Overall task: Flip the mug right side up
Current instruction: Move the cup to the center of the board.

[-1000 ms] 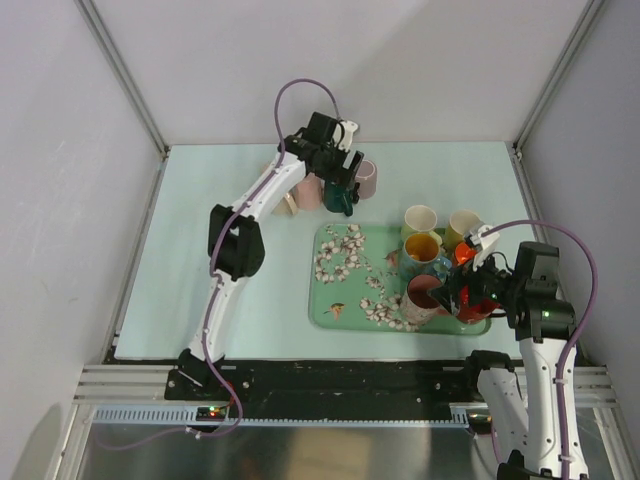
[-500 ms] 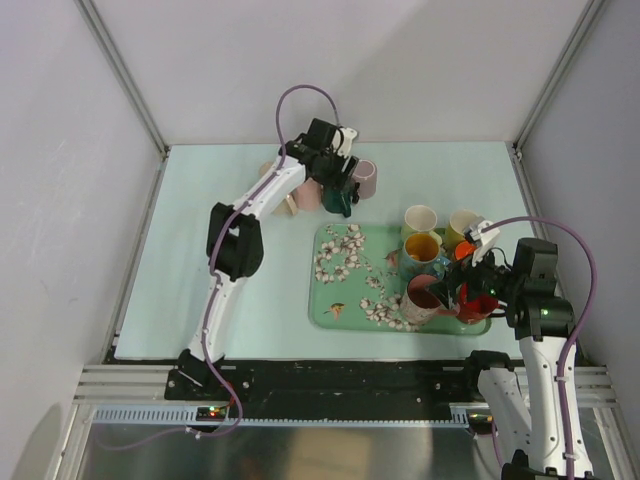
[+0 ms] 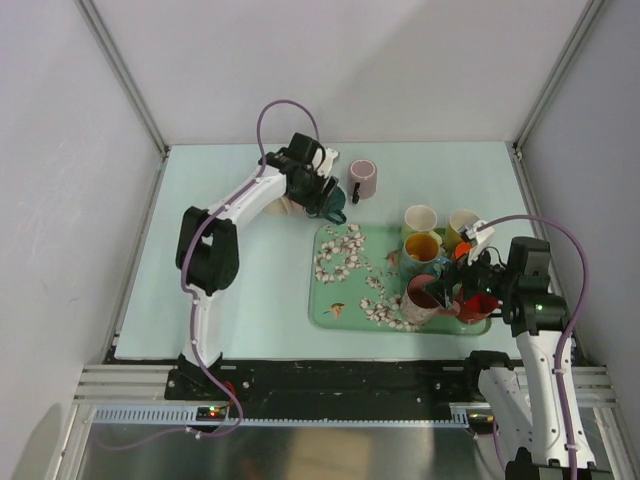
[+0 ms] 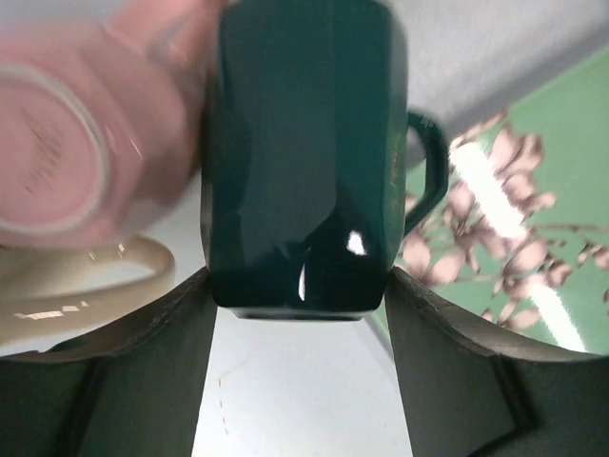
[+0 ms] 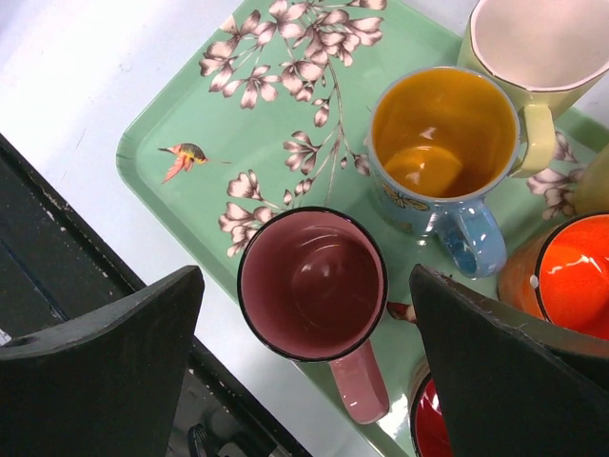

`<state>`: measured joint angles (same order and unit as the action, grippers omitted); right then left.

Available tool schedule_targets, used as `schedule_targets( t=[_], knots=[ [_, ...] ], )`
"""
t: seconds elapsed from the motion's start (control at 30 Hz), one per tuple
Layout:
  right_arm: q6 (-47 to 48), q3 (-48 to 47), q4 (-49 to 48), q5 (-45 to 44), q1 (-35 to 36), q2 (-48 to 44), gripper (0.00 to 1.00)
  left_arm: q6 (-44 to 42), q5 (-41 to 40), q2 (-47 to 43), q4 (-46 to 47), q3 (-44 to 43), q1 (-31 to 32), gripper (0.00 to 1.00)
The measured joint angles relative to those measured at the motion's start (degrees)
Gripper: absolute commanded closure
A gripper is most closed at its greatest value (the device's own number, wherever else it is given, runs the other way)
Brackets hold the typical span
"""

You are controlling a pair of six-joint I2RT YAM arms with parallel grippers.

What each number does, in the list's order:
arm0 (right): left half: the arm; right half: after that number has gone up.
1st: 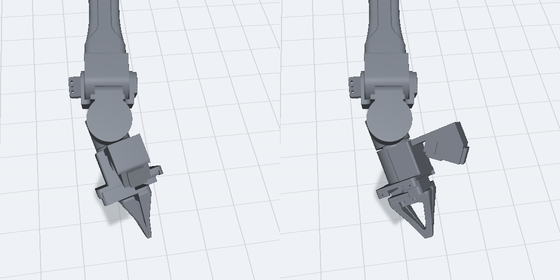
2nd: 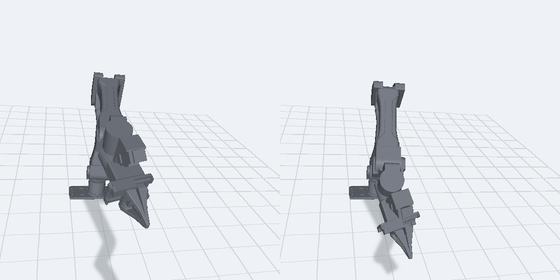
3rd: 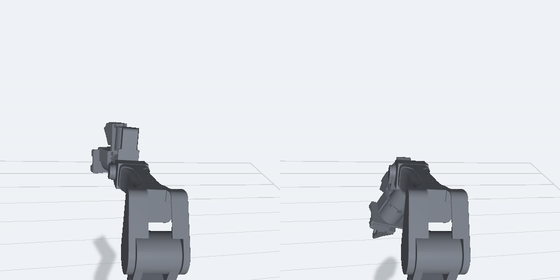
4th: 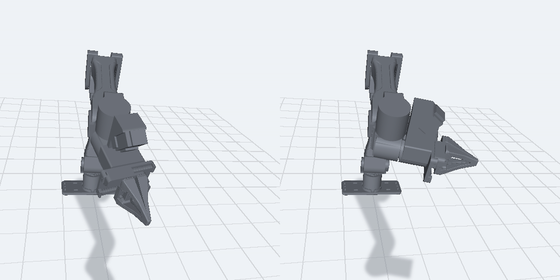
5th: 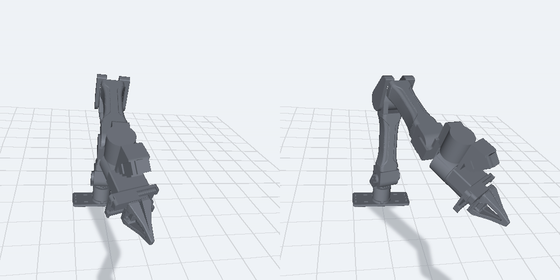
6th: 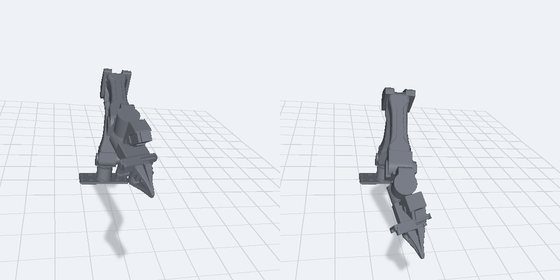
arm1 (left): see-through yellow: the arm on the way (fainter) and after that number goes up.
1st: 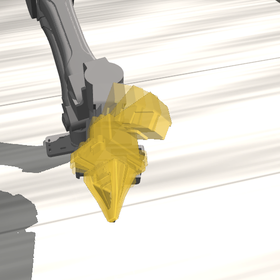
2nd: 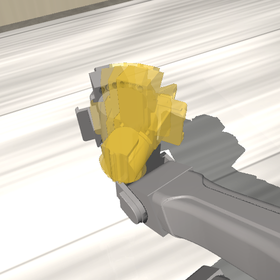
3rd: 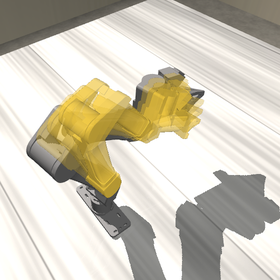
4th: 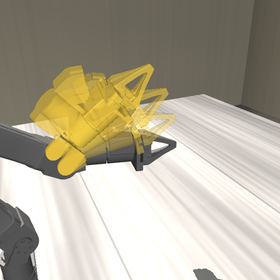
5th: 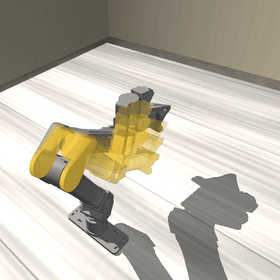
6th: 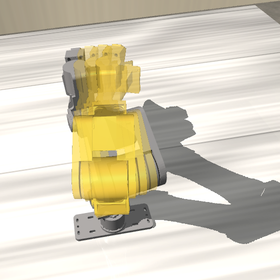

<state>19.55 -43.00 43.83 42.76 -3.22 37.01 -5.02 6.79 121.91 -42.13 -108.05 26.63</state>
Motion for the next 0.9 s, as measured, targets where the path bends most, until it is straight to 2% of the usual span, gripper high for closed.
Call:
schedule_targets(
  t=[0.2,0.6,0.9],
  knots=[
    [-0.1,0.5,-1.9,0.2,0.8,1.4,0.06,-0.8,-1.0,-1.0,-3.1,6.5,-0.3,0.53],
    [-1.1,1.7,-4.7,0.2,2.8,2.4,0.06,-1.1,-1.0,-2.1,-3.5,8.4,-0.4,0.64],
    [-0.5,1.9,-5.6,-0.3,6.6,1.6,0.05,-2.1,-1.7,-15.5,-3.8,24.8,-1.5,0.69]
  ],
)
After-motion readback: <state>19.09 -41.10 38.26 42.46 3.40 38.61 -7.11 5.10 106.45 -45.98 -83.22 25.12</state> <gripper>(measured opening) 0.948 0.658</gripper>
